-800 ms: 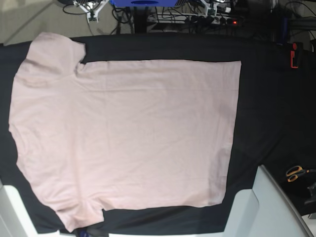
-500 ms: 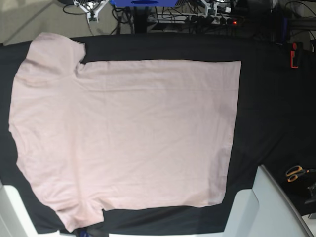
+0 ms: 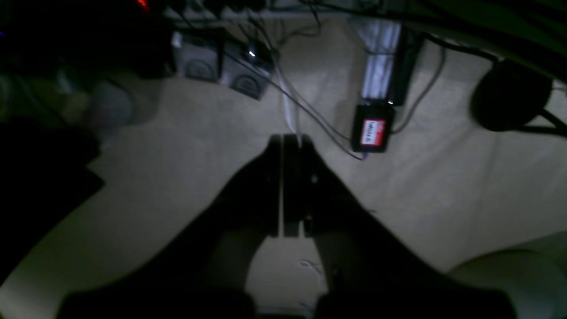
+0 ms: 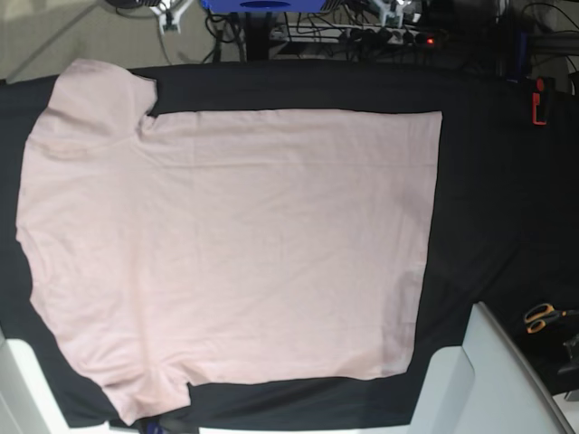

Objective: Fold the T-shirt properly

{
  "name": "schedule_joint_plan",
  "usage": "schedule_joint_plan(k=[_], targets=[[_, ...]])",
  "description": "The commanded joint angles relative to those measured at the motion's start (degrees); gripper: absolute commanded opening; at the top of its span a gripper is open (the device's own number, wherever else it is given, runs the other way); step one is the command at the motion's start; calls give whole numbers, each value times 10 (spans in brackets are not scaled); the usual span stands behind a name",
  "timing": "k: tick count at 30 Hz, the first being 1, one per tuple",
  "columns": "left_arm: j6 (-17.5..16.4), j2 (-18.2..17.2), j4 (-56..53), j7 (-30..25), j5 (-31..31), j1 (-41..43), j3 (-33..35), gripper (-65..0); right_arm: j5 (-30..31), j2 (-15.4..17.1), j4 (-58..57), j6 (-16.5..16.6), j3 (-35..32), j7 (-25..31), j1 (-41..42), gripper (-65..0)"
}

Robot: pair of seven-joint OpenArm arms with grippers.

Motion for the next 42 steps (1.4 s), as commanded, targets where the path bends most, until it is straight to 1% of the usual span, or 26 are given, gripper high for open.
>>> schedule_joint_plan(k=[1, 3, 6, 13, 16, 19, 21, 24, 27, 28, 30, 31, 32, 33, 35, 36, 37, 38, 40, 41, 42], targets=[[3, -13, 26, 0, 0, 30, 1, -650, 1, 1, 20, -1, 2, -6, -28, -650], [3, -18, 77, 0, 1, 66, 1, -650, 1, 1, 67, -1, 2, -22, -64, -650], [3, -38, 146, 0, -1, 118, 1, -650, 1, 4, 166, -1, 2, -85, -121, -650], [3, -72, 308, 0, -5, 229, -7, -650, 1, 14, 469, -3, 9, -187, -266, -650], [3, -82, 381, 0, -5, 270, -7, -650, 1, 10, 590, -3, 65, -231, -310, -650], [3, -89, 463, 0, -5, 308, -10, -650, 1, 10, 705, -2, 102, -270, -349, -650], [3, -89, 520, 0, -5, 329, -37, -650, 1, 10, 786, -1, 116, -290, -374, -650], [3, -75, 619, 5, -5, 356, -95, -650, 1, 10, 901, -1, 138, -319, -400, -650], [3, -65, 704, 9, -6, 363, -153, -650, 2, 10, 993, -1, 159, -341, -398, -650], [3, -65, 726, 14, -6, 363, -170, -650, 2, 10, 1019, -1, 162, -348, -386, -648], [1, -65, 774, 37, -10, 348, -199, -650, 2, 11, 1046, 9, 164, -352, -361, -647], [1, -65, 793, 49, -25, 336, -211, -650, 3, 11, 1050, 28, 164, -352, -344, -647], [-1, -66, 807, 66, -45, 326, -223, -650, 6, 11, 1050, 56, 166, -352, -327, -639], [-12, -69, 816, 85, -71, 314, -236, -650, 21, 11, 1050, 88, 175, -352, -312, -620], [-57, -76, 819, 129, -130, 283, -268, -650, 86, 0, 1048, 170, 216, -353, -280, -545], [-83, -81, 817, 153, -153, 267, -289, -650, 127, -7, 1046, 210, 240, -354, -266, -492], [-104, -82, 812, 179, -172, 254, -308, -650, 165, -11, 1044, 244, 268, -356, -256, -438], [-129, -80, 805, 204, -190, 240, -331, -650, 199, -11, 1043, 275, 295, -366, -242, -369], [-168, -76, 792, 244, -205, 211, -376, -650, 260, -9, 1027, 335, 343, -408, -208, -224], [-181, -72, 786, 261, -207, 200, -392, -650, 281, -9, 1017, 358, 368, -430, -194, -170], [-196, -68, 782, 271, -205, 190, -405, -650, 299, -9, 1008, 384, 394, -450, -177, -132]])
